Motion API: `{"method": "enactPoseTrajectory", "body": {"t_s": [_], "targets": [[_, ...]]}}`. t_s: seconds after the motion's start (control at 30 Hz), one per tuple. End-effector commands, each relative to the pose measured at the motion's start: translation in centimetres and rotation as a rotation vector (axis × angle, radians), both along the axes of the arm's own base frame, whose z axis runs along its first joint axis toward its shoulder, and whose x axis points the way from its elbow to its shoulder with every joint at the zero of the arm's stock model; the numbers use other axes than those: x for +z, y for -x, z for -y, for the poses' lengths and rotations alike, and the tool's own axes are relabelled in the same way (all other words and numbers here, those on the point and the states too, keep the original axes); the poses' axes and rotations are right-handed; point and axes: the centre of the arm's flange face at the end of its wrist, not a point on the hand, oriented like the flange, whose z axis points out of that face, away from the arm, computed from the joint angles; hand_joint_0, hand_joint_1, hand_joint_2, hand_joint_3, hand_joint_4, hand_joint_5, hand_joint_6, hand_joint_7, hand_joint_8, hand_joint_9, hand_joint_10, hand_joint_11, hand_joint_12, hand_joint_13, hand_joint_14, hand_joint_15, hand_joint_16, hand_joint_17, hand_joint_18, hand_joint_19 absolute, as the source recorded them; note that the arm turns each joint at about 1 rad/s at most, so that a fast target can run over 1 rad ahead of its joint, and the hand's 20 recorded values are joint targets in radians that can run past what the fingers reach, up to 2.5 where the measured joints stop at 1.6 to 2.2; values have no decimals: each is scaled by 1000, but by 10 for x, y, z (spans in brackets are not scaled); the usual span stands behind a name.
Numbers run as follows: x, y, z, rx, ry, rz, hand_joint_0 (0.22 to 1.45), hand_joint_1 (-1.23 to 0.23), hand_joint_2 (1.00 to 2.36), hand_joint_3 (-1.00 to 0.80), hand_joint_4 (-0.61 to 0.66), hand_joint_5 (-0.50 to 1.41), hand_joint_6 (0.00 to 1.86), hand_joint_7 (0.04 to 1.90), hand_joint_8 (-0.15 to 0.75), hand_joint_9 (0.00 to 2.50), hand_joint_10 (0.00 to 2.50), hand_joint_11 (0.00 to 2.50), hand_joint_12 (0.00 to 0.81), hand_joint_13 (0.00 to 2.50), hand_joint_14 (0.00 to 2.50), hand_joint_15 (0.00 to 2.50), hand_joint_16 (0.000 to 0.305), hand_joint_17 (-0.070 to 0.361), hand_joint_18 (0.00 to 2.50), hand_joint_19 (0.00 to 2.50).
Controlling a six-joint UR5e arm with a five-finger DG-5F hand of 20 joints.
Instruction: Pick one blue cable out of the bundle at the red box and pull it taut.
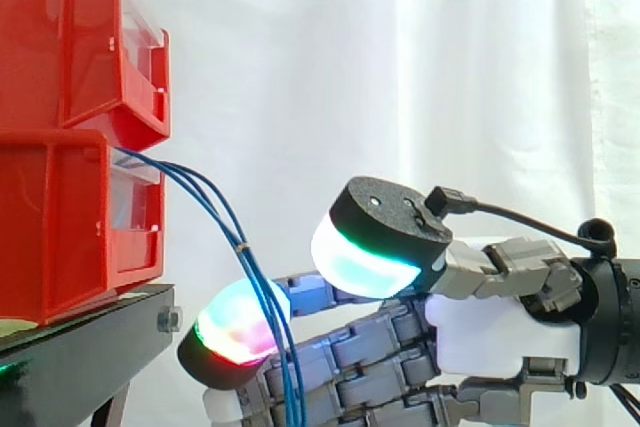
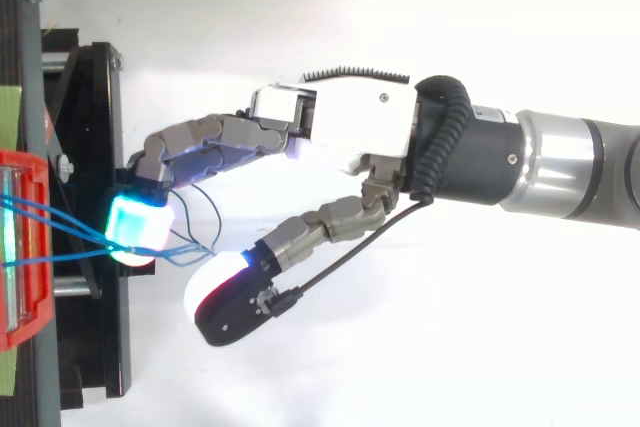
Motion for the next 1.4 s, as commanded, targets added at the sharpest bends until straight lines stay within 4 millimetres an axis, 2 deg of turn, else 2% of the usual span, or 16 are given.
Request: {"method": "enactPoseTrajectory", "body": {"t_s": [0.0,0.1,0.2,0.37,0.57,0.67,0.77,0.93,1.03,1.23,1.37], "targets": [[5,-4,-5,12,9,14,551,-779,1000,-500,299,-62,503,1063,310,539,0,97,342,326,4,117,52,117,153,120],[15,-11,-16,23,35,50,549,-780,1000,-500,304,-62,503,1060,313,542,2,95,344,329,5,114,52,117,160,126],[16,-12,-23,25,44,61,548,-782,1000,-500,305,-62,503,1060,315,546,2,101,344,331,5,114,52,117,163,120],[17,-13,-25,25,44,67,573,-787,1000,-500,280,-61,503,1109,311,549,2,110,339,335,4,118,51,114,169,120],[15,-13,-26,27,41,63,602,-797,1004,-442,184,-60,500,1331,310,550,3,134,337,342,4,122,50,112,181,129],[14,-13,-26,27,37,60,605,-793,1008,-384,176,-80,573,1231,312,552,4,145,337,344,5,131,50,112,185,128],[14,-13,-26,28,27,60,604,-772,1010,-337,159,-93,615,1216,314,553,4,172,339,344,5,134,50,113,185,132],[15,-13,-26,28,26,66,596,-769,1013,-268,159,-154,810,970,319,550,5,218,343,338,5,136,50,113,189,131],[15,-13,-26,28,25,63,598,-777,1010,-334,175,-159,835,921,320,552,5,219,344,339,5,140,51,114,191,138],[15,-13,-25,27,25,62,563,-751,1000,-485,176,-124,799,966,338,600,7,230,349,364,5,148,51,115,217,163],[15,-13,-24,25,25,61,557,-741,1000,-497,179,-118,794,984,344,625,5,235,350,376,5,152,51,114,236,175]]}}
